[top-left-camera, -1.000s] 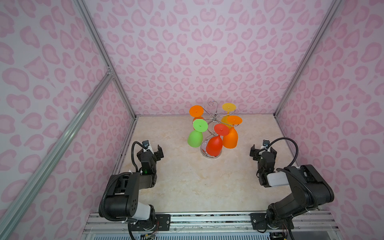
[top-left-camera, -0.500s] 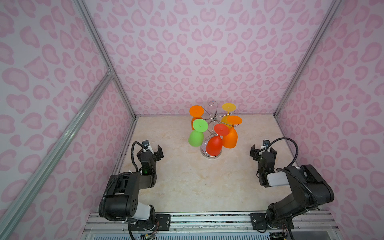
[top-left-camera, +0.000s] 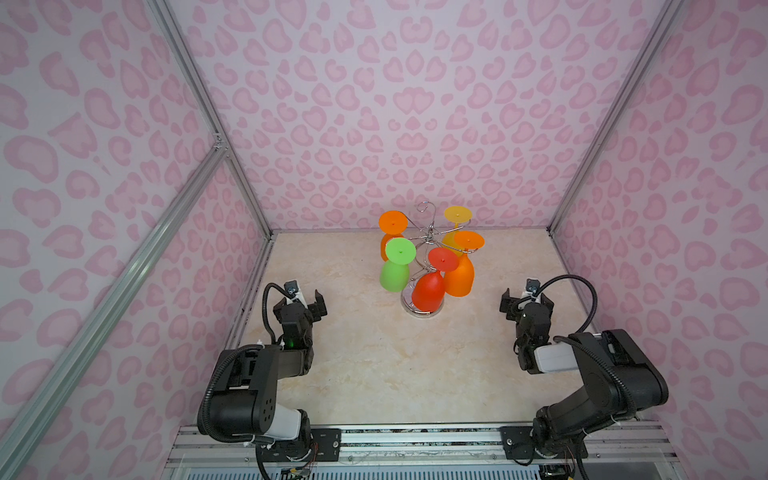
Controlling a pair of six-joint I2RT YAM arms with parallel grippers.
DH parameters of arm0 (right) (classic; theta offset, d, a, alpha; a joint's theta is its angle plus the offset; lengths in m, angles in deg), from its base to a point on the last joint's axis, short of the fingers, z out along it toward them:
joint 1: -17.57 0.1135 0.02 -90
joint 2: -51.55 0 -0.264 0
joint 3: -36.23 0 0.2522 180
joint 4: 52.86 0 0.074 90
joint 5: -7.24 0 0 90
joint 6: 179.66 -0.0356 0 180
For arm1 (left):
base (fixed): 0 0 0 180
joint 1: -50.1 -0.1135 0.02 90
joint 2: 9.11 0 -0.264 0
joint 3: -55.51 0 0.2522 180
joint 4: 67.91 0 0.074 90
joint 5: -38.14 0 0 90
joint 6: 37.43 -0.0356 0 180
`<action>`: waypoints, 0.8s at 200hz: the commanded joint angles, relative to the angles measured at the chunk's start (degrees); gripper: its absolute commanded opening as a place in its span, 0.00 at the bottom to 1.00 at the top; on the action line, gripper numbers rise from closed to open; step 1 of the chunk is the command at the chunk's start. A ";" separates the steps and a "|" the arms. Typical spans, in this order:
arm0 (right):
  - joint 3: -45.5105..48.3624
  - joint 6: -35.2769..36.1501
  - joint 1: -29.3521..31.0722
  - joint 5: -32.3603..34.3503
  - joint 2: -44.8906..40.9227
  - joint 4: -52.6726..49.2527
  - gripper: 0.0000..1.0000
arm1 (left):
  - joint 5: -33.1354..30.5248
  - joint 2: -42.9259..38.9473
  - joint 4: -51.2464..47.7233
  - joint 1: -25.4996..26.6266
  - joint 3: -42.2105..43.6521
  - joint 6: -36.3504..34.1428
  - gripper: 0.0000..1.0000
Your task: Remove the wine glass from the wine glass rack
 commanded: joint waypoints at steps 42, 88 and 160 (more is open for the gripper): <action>-7.78 -3.64 -0.13 -1.20 -16.03 -22.64 0.89 | -3.56 -12.11 -18.35 0.12 -11.22 3.09 0.99; -22.94 -22.01 -2.76 -16.23 -26.14 -45.16 0.86 | 2.93 -18.95 -29.12 0.37 -19.53 12.06 0.99; -40.92 -46.68 -3.60 -39.55 -20.15 -46.28 0.79 | 15.87 -20.57 -37.43 2.05 -23.05 20.45 0.99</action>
